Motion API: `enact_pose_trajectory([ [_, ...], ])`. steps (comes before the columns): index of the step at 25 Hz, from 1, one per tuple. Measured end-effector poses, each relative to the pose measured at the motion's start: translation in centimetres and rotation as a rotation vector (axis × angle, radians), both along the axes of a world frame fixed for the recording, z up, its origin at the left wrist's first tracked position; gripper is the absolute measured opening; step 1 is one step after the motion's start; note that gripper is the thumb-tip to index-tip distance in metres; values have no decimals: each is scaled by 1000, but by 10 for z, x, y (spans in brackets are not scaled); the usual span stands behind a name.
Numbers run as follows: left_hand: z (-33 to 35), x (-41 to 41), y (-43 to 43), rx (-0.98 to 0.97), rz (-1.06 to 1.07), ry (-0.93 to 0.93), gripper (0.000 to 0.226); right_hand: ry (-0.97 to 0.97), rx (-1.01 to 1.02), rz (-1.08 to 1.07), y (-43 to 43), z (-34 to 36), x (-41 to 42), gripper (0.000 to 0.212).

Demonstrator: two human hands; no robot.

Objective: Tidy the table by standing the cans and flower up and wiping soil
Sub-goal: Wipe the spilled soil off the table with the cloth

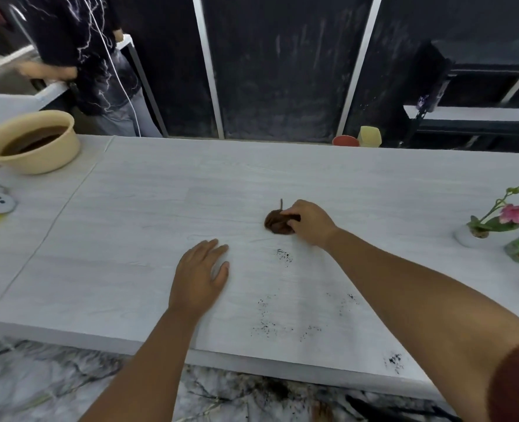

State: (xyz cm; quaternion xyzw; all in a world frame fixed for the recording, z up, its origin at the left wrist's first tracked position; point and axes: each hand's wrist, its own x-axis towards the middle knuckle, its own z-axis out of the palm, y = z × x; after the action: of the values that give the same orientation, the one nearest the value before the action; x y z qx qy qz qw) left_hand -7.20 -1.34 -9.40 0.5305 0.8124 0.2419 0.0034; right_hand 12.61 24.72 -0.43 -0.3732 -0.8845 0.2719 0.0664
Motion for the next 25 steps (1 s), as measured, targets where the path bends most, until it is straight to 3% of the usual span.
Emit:
enact_pose_trajectory([
  [6, -5, -1, 1, 25, 11, 7, 46, 73, 98, 161, -74, -24, 46, 36],
  [11, 0, 1, 2, 27, 5, 12, 46, 98, 15, 244, -146, -34, 93, 35],
  [13, 1, 2, 1, 26, 9, 11, 46, 146, -82, 226, -146, -29, 91, 35],
  [18, 5, 4, 1, -3, 14, -2, 46, 241, 13, -20, -75, -9, 25, 34],
  [22, 6, 5, 1, -2, 12, 3, 48, 58, 81, 79, -86, -26, 11, 35],
  [25, 5, 5, 1, -10, 17, 14, 48, 132, 137, 126, -134, -39, 41, 35],
])
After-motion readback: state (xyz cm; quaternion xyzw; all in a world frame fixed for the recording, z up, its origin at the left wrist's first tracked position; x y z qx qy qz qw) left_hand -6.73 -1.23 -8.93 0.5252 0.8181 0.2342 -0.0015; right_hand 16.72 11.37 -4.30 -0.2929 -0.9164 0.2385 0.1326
